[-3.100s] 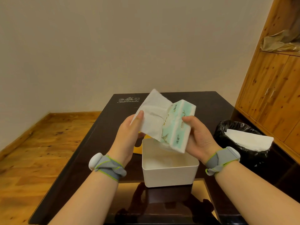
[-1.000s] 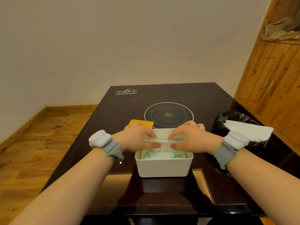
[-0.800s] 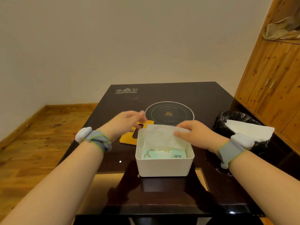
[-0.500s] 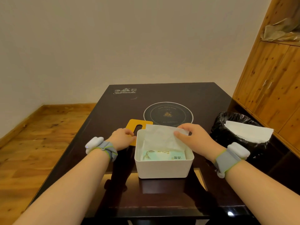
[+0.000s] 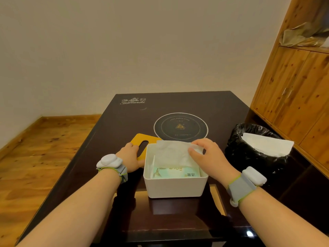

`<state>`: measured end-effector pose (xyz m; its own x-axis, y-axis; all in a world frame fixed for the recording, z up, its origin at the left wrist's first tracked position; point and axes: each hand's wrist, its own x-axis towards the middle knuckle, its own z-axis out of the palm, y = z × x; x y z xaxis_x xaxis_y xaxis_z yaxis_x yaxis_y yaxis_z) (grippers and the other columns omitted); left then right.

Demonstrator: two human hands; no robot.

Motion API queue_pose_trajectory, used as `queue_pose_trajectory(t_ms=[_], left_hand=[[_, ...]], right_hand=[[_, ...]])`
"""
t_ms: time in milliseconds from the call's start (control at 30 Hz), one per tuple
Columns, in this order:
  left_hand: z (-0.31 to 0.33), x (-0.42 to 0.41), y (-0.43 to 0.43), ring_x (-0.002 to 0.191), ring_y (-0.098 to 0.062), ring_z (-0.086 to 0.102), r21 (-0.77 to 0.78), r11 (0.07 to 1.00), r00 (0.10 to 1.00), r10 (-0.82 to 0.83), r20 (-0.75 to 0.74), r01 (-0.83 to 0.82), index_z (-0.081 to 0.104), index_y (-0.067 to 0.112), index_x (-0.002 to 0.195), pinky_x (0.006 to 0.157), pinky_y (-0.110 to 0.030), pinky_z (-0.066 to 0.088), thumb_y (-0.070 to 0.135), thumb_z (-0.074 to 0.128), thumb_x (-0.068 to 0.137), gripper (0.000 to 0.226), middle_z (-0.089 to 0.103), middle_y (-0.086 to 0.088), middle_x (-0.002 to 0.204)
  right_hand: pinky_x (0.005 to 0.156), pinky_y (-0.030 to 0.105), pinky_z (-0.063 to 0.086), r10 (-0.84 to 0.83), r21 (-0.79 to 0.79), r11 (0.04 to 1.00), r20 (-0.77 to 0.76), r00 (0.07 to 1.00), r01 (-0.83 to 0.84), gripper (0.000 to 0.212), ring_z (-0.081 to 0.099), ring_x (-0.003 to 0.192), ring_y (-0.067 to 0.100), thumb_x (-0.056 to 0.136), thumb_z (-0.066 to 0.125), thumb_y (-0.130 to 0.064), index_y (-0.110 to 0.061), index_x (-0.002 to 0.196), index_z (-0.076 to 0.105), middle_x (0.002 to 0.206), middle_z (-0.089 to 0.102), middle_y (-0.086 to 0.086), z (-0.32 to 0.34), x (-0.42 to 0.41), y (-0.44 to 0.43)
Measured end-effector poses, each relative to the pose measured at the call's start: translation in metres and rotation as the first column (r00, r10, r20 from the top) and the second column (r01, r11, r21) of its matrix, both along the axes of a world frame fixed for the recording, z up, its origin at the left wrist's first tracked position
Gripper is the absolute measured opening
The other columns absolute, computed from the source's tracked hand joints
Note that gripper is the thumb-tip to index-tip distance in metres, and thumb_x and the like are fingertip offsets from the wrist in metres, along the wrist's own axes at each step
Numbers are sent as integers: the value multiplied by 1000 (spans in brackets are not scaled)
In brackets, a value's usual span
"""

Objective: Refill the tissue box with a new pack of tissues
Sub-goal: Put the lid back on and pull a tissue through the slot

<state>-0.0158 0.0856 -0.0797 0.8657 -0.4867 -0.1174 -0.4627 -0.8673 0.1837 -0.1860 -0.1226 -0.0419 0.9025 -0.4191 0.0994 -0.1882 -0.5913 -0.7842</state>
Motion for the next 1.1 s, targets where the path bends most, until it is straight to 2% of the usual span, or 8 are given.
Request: queue_pose_trajectory(t_ms=[167,300,500,600,767,900,1000,1100], left_hand=[[5,-2,-7,91,-26,51,167,986,999,4,50,-13,56,4,114,86,-36,46,48,44,92,50,51,-15,123],[1,-3,-11,121,-28,42,328,945,964,-71,257,-18,56,9,122,95,-34,39,44,40,93,49,49,-9,130],[-4,8,4,104,-27,52,341,940,936,-124,329,5,57,11,105,84,-35,37,58,44,87,51,63,-8,110],[-2,6,7,100,-31,53,224,975,959,-49,278,-15,56,9,100,82,-37,35,54,44,89,48,64,-10,103],[26,20,19,92,-37,58,-297,939,973,113,-203,-171,55,12,73,73,-37,39,48,36,87,44,56,-8,77],[73,4,11,93,-21,55,-588,805,989,-7,-150,-84,68,17,99,74,-27,41,43,41,91,38,59,-1,93],[112,-24,5,87,-16,50,-585,802,974,-212,-83,124,66,24,100,75,-26,40,49,41,76,43,54,4,90],[125,-50,-1,99,-12,38,-334,845,906,-416,79,418,60,35,101,88,-31,31,59,38,67,47,51,13,92]], right_hand=[[94,33,41,-18,-82,997,-60,998,13,18,44,119,22,92,52,-33,-27,102,65,110,55,-9,1,1,1],[95,33,38,-26,-108,994,-112,993,14,23,39,119,21,91,49,-30,-27,110,61,112,52,-8,5,1,4],[91,35,33,-72,-78,995,-149,986,61,23,36,113,20,89,47,-30,-35,108,58,104,54,-10,5,2,5],[82,32,23,-99,-71,994,-162,982,89,21,36,116,24,87,46,-33,-36,104,57,110,59,-2,1,2,5],[82,32,28,-89,-19,996,-129,988,87,18,38,114,23,86,49,-33,-38,99,60,112,57,-2,1,0,3],[88,36,41,-84,-44,996,-88,993,80,14,45,110,24,83,51,-34,-45,84,59,109,60,-5,2,2,1],[94,45,49,-64,-23,998,-53,997,63,15,54,106,24,77,54,-36,-49,81,60,102,64,-12,3,1,0],[93,48,50,-34,0,999,-12,999,34,19,61,100,19,77,61,-30,-48,84,62,97,66,-17,6,-3,-2]])
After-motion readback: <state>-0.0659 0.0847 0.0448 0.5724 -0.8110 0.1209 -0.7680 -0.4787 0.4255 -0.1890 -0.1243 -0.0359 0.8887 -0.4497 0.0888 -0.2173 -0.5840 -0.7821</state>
